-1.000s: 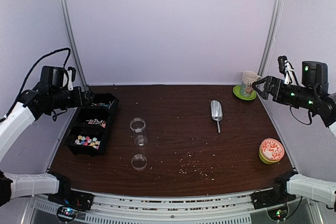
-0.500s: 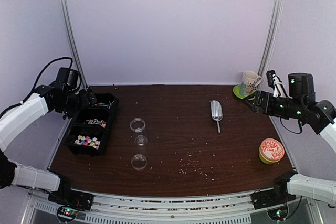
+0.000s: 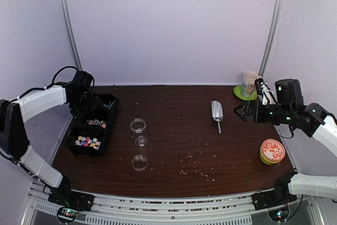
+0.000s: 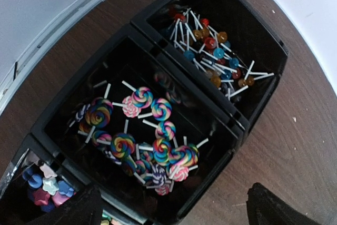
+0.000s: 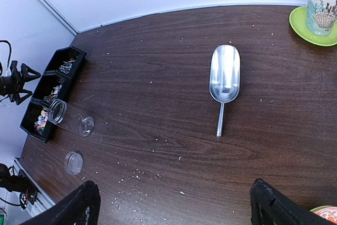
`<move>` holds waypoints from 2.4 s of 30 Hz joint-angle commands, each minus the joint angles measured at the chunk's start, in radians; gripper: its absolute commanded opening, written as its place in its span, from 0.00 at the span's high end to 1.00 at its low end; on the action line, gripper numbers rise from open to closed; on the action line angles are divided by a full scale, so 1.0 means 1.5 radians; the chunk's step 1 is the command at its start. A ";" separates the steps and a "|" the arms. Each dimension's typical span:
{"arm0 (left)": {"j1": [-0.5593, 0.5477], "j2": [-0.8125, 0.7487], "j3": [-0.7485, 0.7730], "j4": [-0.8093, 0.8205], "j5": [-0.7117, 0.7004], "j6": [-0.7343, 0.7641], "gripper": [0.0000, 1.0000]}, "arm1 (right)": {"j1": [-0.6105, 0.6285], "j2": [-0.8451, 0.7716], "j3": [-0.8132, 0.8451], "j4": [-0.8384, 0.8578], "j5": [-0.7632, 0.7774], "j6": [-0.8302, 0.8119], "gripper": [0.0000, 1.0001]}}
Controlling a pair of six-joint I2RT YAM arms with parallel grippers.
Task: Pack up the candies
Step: Move the storage box to the center of the board.
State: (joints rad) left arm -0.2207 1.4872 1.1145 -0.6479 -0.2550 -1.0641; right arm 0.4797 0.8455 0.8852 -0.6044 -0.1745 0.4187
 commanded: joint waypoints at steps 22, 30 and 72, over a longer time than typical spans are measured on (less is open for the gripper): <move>0.058 0.326 0.263 0.013 0.056 0.006 0.14 | 0.058 0.046 -0.014 0.025 0.038 0.004 0.00; 0.058 0.332 0.264 0.016 0.081 0.019 0.27 | 0.072 0.068 -0.002 0.027 0.040 0.000 0.00; -0.118 0.375 0.327 0.074 0.145 0.025 0.67 | 0.116 0.082 -0.001 0.027 0.069 0.005 0.00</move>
State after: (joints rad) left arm -0.3523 2.0212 1.5383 -0.6014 -0.0860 -1.0237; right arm 0.6403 0.9627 0.8597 -0.5846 -0.0959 0.4187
